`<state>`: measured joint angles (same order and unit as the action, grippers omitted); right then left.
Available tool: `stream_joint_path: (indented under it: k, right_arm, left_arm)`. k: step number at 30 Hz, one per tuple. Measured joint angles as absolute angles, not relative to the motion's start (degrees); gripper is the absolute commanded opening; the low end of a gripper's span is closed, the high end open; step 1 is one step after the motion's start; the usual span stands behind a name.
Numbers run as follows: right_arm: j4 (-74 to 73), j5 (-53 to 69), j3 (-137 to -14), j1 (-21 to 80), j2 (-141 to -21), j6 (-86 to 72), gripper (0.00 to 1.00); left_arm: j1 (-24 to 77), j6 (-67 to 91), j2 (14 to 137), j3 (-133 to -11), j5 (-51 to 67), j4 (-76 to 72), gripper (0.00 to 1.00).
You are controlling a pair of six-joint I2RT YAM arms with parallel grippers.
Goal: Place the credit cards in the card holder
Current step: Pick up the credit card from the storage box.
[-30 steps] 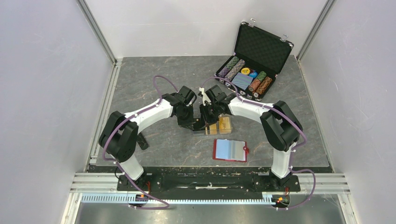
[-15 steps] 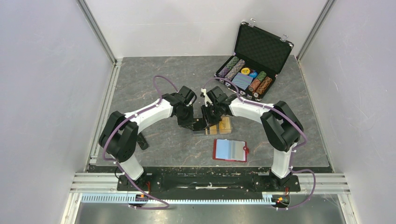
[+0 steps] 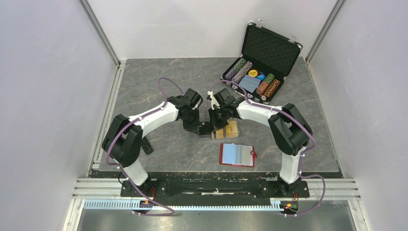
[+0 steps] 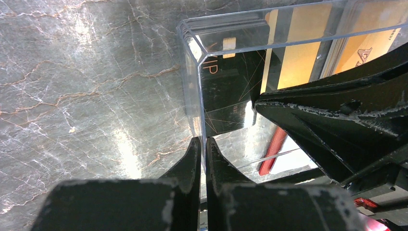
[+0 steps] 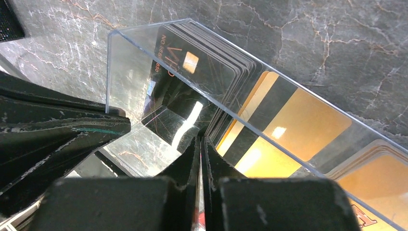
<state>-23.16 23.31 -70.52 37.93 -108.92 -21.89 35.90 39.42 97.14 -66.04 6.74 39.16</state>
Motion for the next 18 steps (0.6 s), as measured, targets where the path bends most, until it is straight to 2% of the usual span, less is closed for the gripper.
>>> stream_joint_path:
  k: [12,18]
  right_arm:
    - [-26.52,23.11,-73.06,38.11,-108.92,-21.71,0.0]
    - [-28.62,22.44,-74.72,38.52,-108.92,-21.19,0.04]
  left_arm:
    - [35.9,39.4,97.17,-66.06,6.74,39.18,0.02]
    - [35.9,39.4,97.25,-66.17,6.76,39.31,0.02]
